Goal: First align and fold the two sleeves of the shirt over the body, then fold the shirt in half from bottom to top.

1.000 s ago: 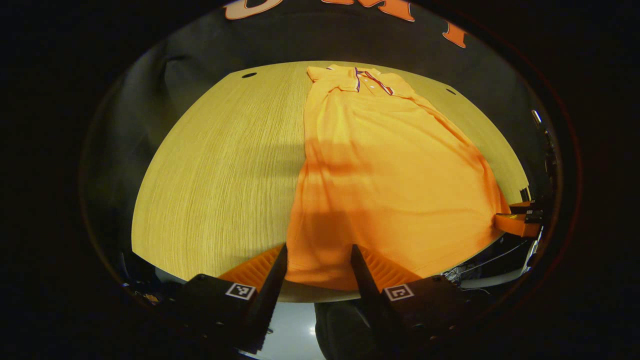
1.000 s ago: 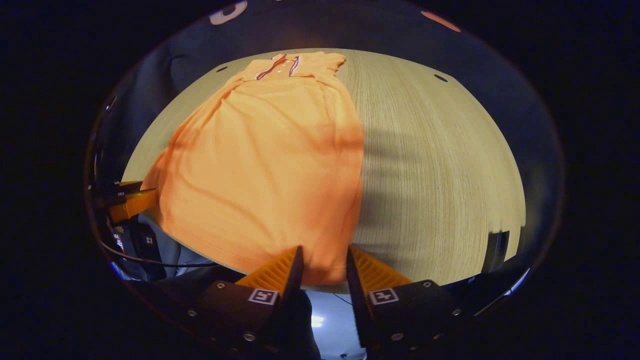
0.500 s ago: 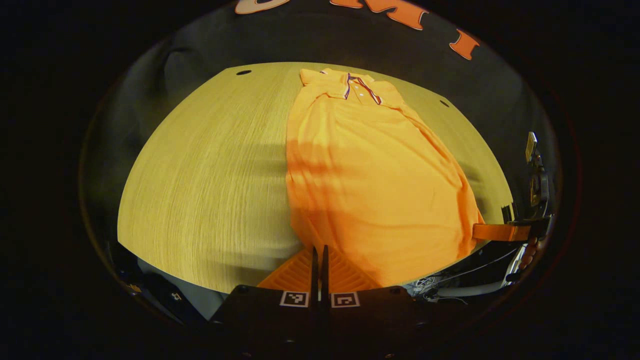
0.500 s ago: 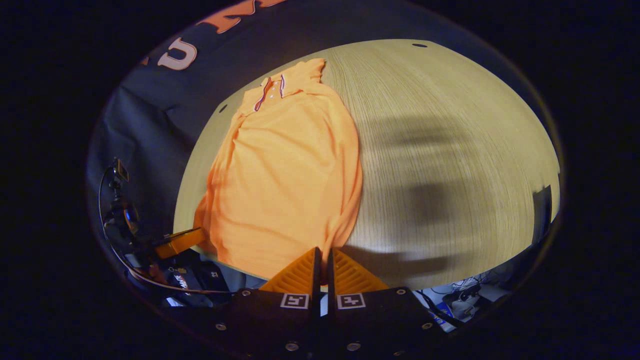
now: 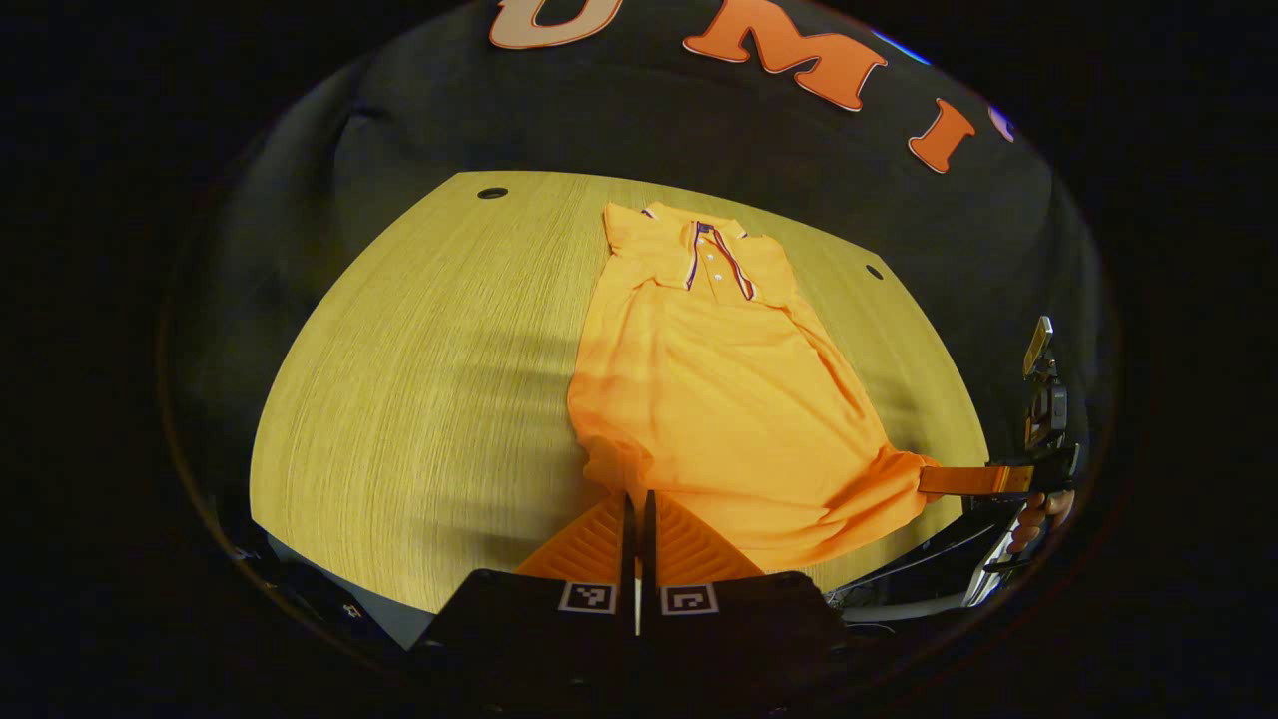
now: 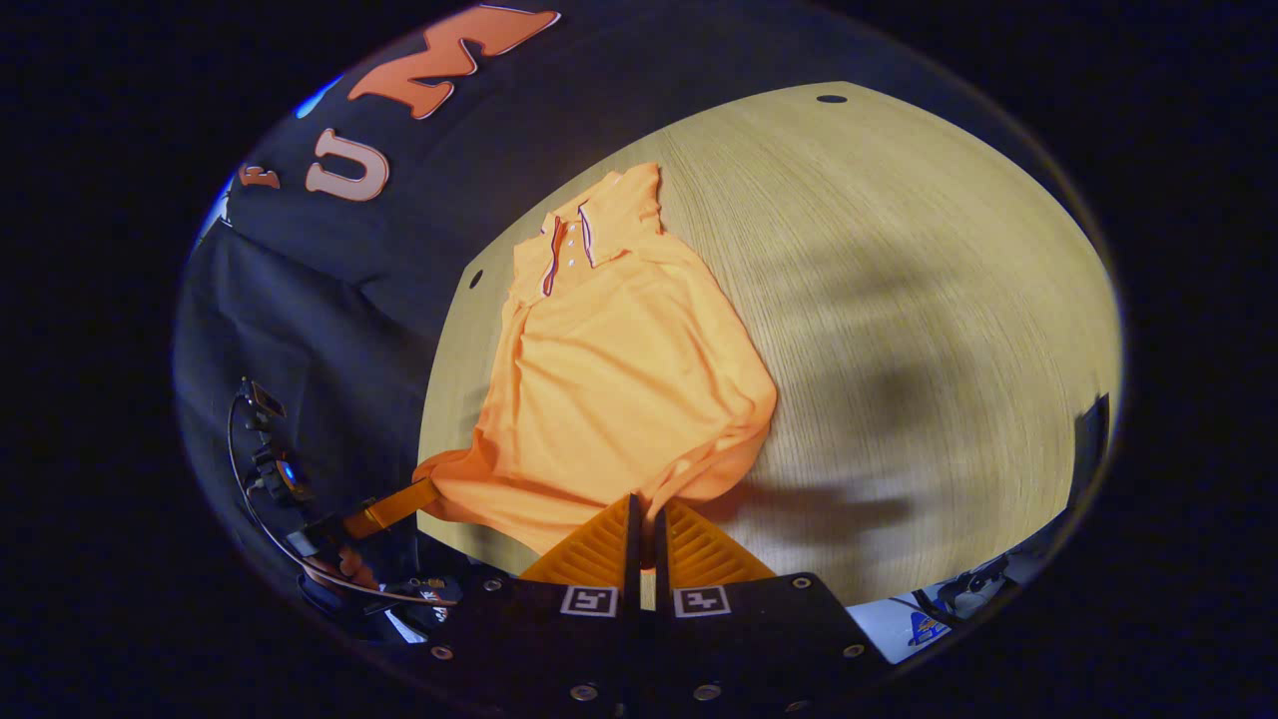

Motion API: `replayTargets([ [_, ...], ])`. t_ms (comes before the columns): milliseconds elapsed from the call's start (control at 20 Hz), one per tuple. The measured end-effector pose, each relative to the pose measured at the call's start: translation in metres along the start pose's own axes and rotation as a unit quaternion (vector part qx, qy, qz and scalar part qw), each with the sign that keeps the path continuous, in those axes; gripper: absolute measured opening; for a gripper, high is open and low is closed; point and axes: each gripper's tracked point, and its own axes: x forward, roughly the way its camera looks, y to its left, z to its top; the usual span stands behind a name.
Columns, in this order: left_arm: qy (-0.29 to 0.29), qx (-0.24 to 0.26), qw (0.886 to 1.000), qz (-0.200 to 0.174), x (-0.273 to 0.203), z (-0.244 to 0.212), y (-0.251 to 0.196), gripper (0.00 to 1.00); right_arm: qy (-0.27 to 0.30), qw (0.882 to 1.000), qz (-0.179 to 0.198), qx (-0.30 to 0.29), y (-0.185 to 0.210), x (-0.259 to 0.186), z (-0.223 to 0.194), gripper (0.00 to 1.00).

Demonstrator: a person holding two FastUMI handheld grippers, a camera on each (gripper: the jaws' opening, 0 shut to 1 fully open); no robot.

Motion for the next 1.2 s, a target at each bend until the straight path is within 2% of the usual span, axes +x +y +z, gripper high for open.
replayTargets([
  [300,-0.044,0.006,0.999,-0.024,0.009,0.080,-0.010,0.02,-0.031,0.999,0.020,0.011,0.022,-0.011,0.060,0.06],
  [600,-0.066,0.027,0.997,-0.042,0.026,0.146,-0.010,0.02,-0.042,0.999,0.027,0.020,0.047,0.012,0.113,0.06],
  [1200,-0.067,0.051,0.995,-0.055,0.107,0.257,0.016,0.02,-0.058,0.998,-0.009,0.012,0.083,0.078,0.225,0.06],
])
